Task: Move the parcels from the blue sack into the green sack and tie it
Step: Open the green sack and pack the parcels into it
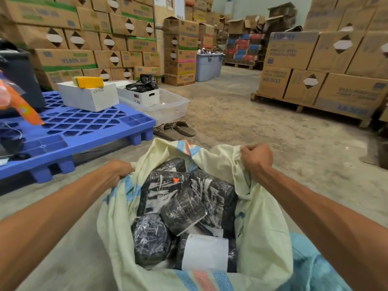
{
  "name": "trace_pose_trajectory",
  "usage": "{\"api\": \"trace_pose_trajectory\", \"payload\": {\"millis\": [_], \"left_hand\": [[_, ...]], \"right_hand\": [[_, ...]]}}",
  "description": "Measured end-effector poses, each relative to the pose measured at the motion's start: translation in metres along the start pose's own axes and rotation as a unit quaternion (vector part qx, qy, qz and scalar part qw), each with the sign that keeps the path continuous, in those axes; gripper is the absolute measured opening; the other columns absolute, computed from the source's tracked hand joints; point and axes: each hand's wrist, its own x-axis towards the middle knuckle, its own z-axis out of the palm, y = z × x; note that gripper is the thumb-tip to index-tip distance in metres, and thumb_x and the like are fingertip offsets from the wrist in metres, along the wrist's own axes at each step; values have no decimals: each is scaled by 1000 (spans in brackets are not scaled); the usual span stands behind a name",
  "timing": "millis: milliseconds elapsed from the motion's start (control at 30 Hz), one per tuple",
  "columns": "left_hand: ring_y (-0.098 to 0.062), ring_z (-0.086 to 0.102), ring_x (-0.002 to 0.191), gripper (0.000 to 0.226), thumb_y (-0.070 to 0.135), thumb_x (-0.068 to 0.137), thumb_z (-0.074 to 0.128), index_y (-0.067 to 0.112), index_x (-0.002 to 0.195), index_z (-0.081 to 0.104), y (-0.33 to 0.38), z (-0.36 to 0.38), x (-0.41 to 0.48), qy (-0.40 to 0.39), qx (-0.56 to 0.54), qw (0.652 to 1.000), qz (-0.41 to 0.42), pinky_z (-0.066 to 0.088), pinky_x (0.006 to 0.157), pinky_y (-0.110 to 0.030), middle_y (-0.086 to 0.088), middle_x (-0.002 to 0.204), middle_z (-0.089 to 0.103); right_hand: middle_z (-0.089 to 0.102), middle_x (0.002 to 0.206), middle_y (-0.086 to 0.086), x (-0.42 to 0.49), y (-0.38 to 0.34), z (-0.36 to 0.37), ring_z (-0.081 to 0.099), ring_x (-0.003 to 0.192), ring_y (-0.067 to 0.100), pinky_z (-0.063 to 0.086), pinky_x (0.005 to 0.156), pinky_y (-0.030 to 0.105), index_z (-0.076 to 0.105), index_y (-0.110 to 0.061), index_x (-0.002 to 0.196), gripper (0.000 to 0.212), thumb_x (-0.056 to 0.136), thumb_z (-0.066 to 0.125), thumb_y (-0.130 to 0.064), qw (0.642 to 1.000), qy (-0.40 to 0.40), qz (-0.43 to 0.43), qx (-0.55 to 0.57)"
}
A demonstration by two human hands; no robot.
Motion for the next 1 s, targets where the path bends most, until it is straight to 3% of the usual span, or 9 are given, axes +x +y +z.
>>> {"api": "trace_pose_trajectory", "payload": {"millis": [133, 233, 300, 433, 600, 700, 800, 900, 1000], "left_hand": [[-29, 64, 79, 14, 21, 83, 76, 8, 85, 72, 22, -19, -27, 197, 162, 948, 189, 48, 62, -34, -12, 83, 70], [-27, 63, 79, 13, 23, 82, 77, 13, 78, 70, 50, -36, -49, 188, 179, 932, 253, 47, 63, -34, -10, 78, 68], [-26, 61, 79, 12, 15, 83, 77, 12, 79, 66, 61, -45, -57, 148, 141, 942, 265, 43, 61, -32, -10, 77, 66], [-26, 55, 81, 26, -3, 78, 78, 11, 83, 56, 83, -70, -93, 38, 87, 965, 243, 43, 67, -32, -15, 86, 60], [-23, 57, 77, 22, -3, 84, 72, 14, 85, 57, 118, -87, -168, -66, 166, 961, 209, 47, 58, -28, -10, 89, 60], [-30, 62, 99, 20, 9, 89, 70, 8, 104, 58, 107, -76, -196, -114, 221, 951, 182, 56, 80, -39, -14, 106, 61], [-20, 56, 68, 19, 22, 95, 64, 8, 85, 54, 74, -59, -221, -146, 261, 950, 86, 48, 61, -28, -8, 79, 56], [-20, 54, 59, 15, 13, 91, 65, 4, 80, 59, 36, -50, -231, -169, 191, 967, 4, 49, 59, -28, -10, 66, 58], [-26, 63, 83, 24, 17, 82, 73, 2, 99, 63, 10, -53, -228, -154, 98, 983, -15, 53, 79, -36, -15, 94, 67]], "right_hand": [[78, 99, 1, 2, -20, -10, 72, 91, 19, 58, 90, 39, 78, -15, 107, 24, 94, 66, -30, 993, 13, -46, 112], [78, 91, 2, -1, -44, -20, 69, 81, 13, 61, 83, 40, 78, -10, 103, 21, 94, 68, -27, 978, -16, -30, 208], [74, 81, 3, -3, -59, -29, 63, 70, 12, 59, 70, 34, 78, -9, 95, 20, 94, 70, -27, 958, -43, 46, 280], [72, 96, 8, -6, -83, -66, 69, 85, 25, 59, 84, 50, 72, -8, 103, 39, 74, 84, -31, 912, -97, 164, 362], [62, 122, 6, -48, -87, -123, 62, 98, 27, 56, 72, 46, 68, -12, 117, 26, 95, 67, -26, 910, -223, 145, 317], [57, 104, 12, -90, -64, -145, 60, 83, 27, 56, 69, 43, 57, -9, 105, 17, 102, 55, -26, 890, -296, 211, 276], [49, 107, 14, -121, -23, -149, 59, 78, 27, 58, 58, 35, 53, -7, 101, 21, 98, 58, -27, 860, -337, 289, 250], [64, 95, 11, -142, 7, -139, 54, 59, 14, 32, 37, 18, 50, -11, 102, 10, 99, 57, -17, 866, -390, 262, 172], [71, 91, 1, -157, 20, -126, 39, 51, 7, 20, 42, 19, 51, -20, 100, 20, 95, 63, -5, 871, -436, 201, 103]]}}
